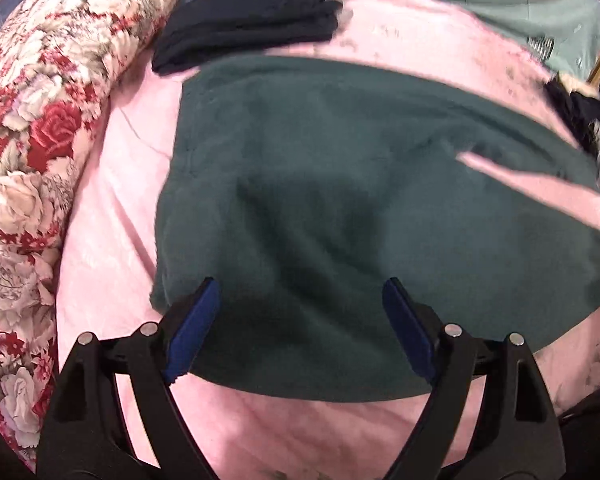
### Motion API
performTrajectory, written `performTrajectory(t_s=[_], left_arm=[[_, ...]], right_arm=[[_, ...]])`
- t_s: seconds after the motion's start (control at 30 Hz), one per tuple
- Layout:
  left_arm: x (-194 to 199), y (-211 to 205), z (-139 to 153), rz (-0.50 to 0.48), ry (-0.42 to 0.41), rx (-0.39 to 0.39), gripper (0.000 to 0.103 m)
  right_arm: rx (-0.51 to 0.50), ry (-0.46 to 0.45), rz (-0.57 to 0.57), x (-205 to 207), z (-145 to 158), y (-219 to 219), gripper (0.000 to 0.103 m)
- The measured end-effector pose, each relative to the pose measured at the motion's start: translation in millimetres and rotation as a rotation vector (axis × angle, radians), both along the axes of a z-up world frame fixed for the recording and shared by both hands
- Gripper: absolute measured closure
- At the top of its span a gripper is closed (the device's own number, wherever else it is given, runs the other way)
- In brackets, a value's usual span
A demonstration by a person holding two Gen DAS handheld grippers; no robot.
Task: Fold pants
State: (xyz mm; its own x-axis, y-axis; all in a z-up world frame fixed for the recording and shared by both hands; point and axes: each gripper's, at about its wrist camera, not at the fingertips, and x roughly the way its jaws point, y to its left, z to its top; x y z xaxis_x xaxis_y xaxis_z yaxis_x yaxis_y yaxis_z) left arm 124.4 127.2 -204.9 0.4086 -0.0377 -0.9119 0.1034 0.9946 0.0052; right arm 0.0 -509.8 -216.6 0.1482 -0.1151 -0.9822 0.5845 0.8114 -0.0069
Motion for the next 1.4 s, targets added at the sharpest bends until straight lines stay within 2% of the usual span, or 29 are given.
performTrajectory(t_s=[0.03,0.1,0.17,0.2,0.23,0.27,0.4,0.47,0.6,0.67,0.77,0.97,1.0,1.07,1.17,1.27,1.4], left_arm=[[1,0,-2,-0.006,0.014,0.022,0.018],[1,3,8,-0.009,-0.016,0.015,0.018],[10,7,24,-0.025,-0.061,0.006,0.016],[17,8,31,-0.036,-0.079,0.022,0.014],[25,9,35,-0.044,-0.096,0.038,0.014],[36,11,41,-0.054,-0.115,0.053,0.014],[85,18,53,-0.135,-0.148,0.096,0.014],[113,24,51,-0.172,-0.135,0.116,0.014],[159,46,42,-0.162,-0.097,0.113,0.014],[180,59,35,-0.152,-0.065,0.067,0.016],[200,69,21,-0.153,-0.013,-0.001,0.024],[222,71,-2,-0.188,0.058,-0.055,0.051],[224,69,-6,-0.204,0.072,-0.063,0.057],[224,65,-10,-0.239,0.067,-0.046,0.057],[226,67,-10,-0.258,0.074,-0.059,0.058],[225,64,-10,-0.299,0.075,-0.029,0.060],[225,56,-9,-0.340,0.074,-0.022,0.074]], right_arm=[[-0.006,0.048,0.019,0,-9,2,0.097],[-0.062,0.103,0.022,4,-9,4,0.083],[-0.122,0.053,0.057,17,14,11,0.077],[-0.146,-0.002,0.124,29,30,19,0.071],[-0.167,-0.038,0.189,41,42,27,0.059],[-0.187,-0.069,0.274,58,53,37,0.055],[-0.166,-0.118,0.610,134,71,70,0.055],[-0.119,-0.081,0.780,182,67,85,0.055],[-0.115,0.050,1.019,251,41,117,0.055],[-0.098,0.082,1.068,269,33,120,0.055],[-0.019,0.116,1.098,290,19,124,0.055],[0.068,0.156,1.135,311,-5,136,0.056],[0.085,0.151,1.151,313,-6,143,0.057],[0.127,0.130,1.176,315,-3,156,0.062],[0.201,0.063,1.250,317,10,195,0.063],[0.260,0.004,1.319,320,19,237,0.063],[0.300,-0.034,1.389,329,12,293,0.064]])
